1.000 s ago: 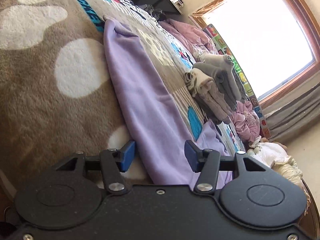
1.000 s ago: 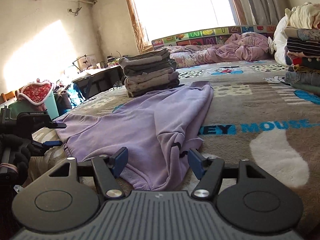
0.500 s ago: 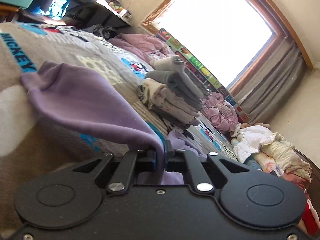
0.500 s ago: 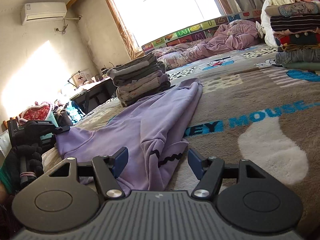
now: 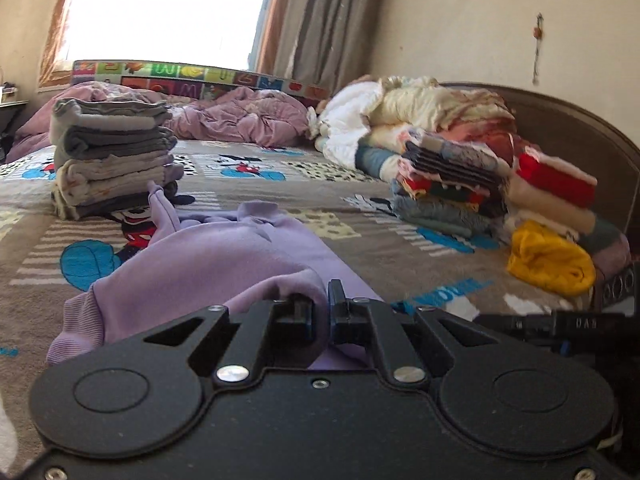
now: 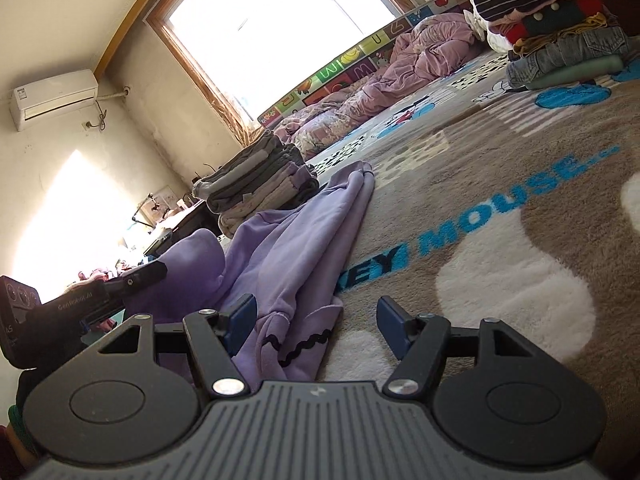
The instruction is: Fold clothes
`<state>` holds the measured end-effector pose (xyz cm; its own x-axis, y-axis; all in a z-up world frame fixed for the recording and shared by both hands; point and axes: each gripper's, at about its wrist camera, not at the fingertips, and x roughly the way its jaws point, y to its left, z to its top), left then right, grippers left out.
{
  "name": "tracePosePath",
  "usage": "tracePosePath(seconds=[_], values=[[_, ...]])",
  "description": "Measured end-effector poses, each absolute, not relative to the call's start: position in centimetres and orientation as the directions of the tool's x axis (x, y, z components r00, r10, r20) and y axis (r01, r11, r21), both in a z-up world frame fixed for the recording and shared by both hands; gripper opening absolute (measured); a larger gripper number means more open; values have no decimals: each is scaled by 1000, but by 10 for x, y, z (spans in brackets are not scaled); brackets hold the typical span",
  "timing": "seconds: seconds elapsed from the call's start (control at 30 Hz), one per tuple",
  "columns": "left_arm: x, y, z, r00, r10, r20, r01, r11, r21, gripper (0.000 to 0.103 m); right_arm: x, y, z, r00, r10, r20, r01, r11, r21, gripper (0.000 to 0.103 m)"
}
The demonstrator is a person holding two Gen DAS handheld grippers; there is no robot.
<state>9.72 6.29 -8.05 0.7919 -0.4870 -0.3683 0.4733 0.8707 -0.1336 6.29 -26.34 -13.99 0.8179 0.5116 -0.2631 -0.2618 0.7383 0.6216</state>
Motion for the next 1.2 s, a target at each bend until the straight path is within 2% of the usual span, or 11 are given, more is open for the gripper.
tracePosePath(seconds=[0.07,0.33,0.37,0.4,0.43,0.47,0.63,0.83,0.93,1.1,1.2], values=[[97,56,-90,769,-481,-420,495,865,-85,4,63,-265,-140,819,511,-260,-260,735,627,67],[105,39,-120,705,-488,-515,518,850,-97,7,66,-251,-139,801,543,-253,-310,737,601,67],[103,38,-120,699,-494,-517,524,846,-100,27,66,-249,-138,798,547,-254,-318,740,593,67],[99,36,-119,687,-510,-518,539,835,-108,58,65,-248,-138,796,549,-255,-323,741,590,67],[93,33,-115,679,-525,-513,556,824,-108,69,64,-247,-138,796,549,-255,-324,742,587,67],[87,31,-112,672,-539,-507,572,813,-107,73,64,-247,-137,798,547,-254,-324,745,583,67],[49,46,-94,683,-550,-481,594,801,-72,73,64,-246,-137,801,544,-252,-323,746,582,67],[24,99,-82,732,-574,-368,549,816,-181,73,58,-233,-131,787,566,-247,-374,756,538,67],[21,95,-82,753,-528,-394,523,842,-129,73,55,-223,-126,776,579,-249,-410,763,499,67],[22,124,-82,813,-440,-383,420,897,-139,73,48,-193,-105,763,590,-262,-481,790,379,67],[26,124,-87,846,-340,-411,351,935,-50,72,55,-163,-88,750,600,-276,-530,796,292,67]])
